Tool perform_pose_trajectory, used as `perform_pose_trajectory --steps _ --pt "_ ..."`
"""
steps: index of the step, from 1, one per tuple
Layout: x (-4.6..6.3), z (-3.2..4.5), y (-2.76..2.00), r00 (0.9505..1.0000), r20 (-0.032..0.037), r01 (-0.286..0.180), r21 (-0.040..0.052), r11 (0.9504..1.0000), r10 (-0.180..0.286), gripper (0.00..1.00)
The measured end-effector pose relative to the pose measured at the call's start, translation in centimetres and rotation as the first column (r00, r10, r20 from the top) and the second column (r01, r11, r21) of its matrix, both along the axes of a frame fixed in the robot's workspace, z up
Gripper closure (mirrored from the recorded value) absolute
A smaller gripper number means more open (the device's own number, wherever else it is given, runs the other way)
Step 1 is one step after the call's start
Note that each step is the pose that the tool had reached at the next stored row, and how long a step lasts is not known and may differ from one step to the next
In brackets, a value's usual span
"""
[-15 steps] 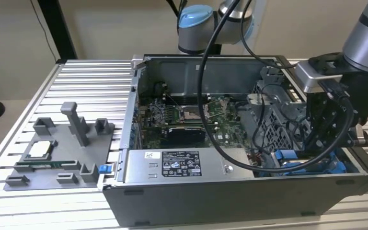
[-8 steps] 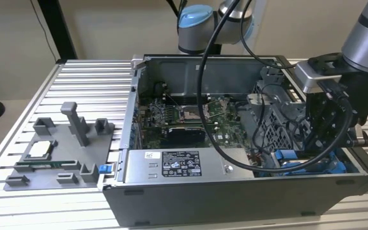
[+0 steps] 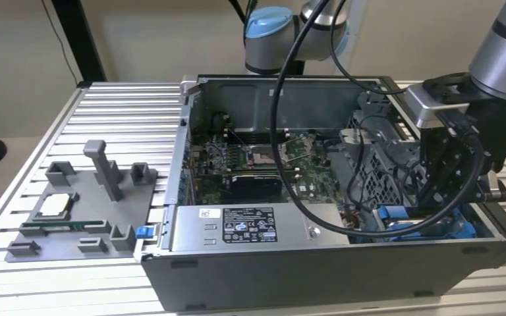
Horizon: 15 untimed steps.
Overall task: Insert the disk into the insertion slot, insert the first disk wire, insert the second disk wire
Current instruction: 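Insert the second disk wire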
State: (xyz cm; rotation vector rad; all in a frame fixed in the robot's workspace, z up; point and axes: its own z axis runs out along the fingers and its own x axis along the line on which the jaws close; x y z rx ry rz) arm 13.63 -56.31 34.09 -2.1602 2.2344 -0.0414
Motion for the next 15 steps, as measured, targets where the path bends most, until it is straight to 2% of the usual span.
perform_pose_trajectory --steps 15 --pt "-0.01 0.21 0.00 1.0000 0.0003 -0.002 0.0001 1.0000 0.002 1.00"
